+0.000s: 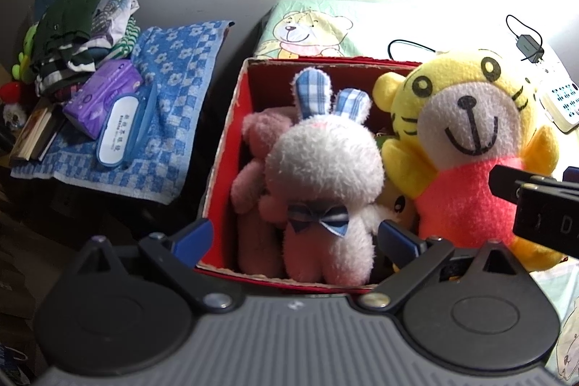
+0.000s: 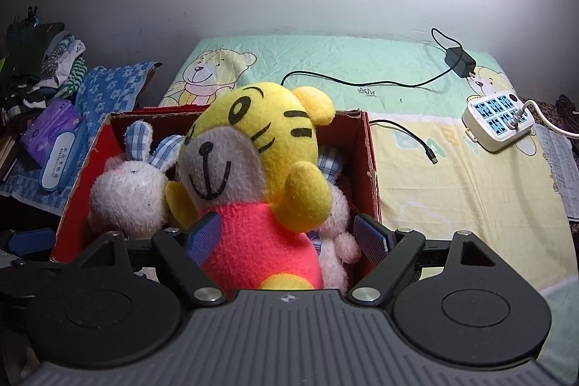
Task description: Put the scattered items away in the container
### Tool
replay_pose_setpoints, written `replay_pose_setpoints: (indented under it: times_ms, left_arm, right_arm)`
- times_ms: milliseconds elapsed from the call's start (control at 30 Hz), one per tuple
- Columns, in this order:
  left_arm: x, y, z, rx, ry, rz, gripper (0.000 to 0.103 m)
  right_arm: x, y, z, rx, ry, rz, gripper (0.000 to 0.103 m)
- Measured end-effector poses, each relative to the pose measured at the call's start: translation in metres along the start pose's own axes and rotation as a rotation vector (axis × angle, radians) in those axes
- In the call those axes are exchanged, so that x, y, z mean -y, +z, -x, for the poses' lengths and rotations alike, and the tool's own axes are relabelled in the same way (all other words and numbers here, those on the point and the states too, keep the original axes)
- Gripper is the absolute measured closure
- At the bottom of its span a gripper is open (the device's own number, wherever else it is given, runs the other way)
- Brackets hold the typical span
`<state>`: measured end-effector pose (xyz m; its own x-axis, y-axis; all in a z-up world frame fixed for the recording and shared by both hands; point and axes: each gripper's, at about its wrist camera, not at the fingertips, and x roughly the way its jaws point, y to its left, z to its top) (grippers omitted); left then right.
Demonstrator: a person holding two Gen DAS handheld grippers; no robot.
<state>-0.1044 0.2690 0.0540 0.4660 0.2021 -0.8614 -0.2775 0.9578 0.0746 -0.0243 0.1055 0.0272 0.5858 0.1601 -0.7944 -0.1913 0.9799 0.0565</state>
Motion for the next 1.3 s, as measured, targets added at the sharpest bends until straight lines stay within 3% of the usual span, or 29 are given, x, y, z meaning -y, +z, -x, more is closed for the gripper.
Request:
replay_pose_setpoints:
  times_ms: [633, 1067, 1300]
  left_arm:
    - [-0.0040, -0.0001, 0.0010, 0.014, -0.094, 0.037, 0.002]
    - [-0.0035, -0.0019, -0.0019, -0.004, -0.062, 0.027, 0.002]
    - [-0.0012, -0.0015, 0.0044, 0.026, -0.048, 0.001, 0.002]
  right_arm:
    - [-0.0015, -0.0012, 0.0022, 0.000, -0.009, 0.001, 0.020]
    - [-0.0003, -0.0026, 0.0049, 0.007, -0.025, -0.005, 0.020]
    - [0.0005, -0.0034, 0.0066, 0.007, -0.027, -0.005, 0.020]
